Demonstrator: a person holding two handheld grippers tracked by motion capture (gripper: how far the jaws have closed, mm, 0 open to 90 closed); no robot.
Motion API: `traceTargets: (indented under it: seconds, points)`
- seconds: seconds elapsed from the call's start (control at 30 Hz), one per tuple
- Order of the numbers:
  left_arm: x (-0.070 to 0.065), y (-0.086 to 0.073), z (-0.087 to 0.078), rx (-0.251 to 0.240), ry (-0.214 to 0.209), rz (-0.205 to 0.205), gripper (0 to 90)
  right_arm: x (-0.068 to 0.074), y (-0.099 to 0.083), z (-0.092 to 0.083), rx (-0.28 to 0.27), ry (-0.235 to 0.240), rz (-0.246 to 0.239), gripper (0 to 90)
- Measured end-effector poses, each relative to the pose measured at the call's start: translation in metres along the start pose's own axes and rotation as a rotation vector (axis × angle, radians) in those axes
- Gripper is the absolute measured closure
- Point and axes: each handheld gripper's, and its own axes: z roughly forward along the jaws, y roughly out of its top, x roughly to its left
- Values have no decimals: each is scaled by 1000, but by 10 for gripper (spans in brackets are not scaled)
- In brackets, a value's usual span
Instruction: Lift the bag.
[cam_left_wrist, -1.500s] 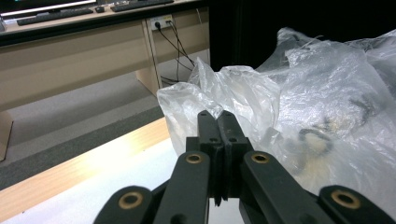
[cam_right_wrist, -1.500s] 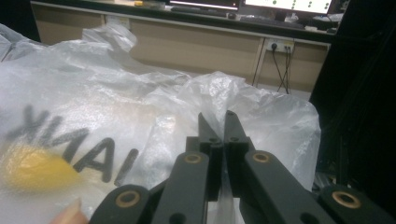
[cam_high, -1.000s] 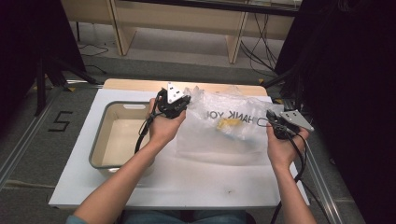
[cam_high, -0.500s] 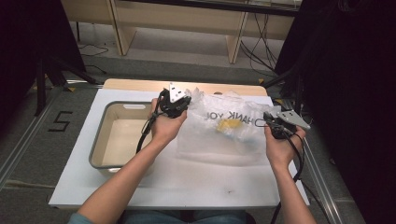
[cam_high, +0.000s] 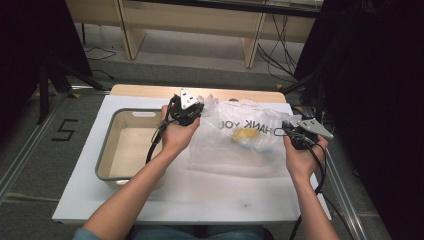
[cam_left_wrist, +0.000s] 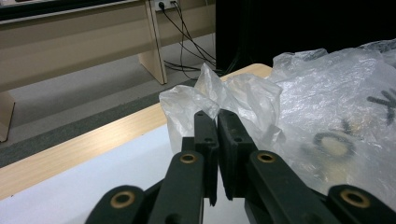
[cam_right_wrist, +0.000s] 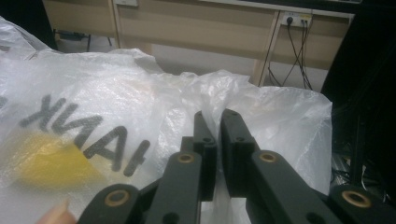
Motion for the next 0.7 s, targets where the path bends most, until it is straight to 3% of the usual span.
traceTargets:
  seconds: [0.13,0.37,0.7]
  points:
    - [1,1,-2,-14,5,-13,801,0,2,-3,-23,-4,-3,814]
    - [4,3,-6,-38,22,-65,627,0,7,-8,-62,-23,-12,707]
    - [5,7,-14,-74,37,-107,476,-1,14,-12,-129,-40,-24,466]
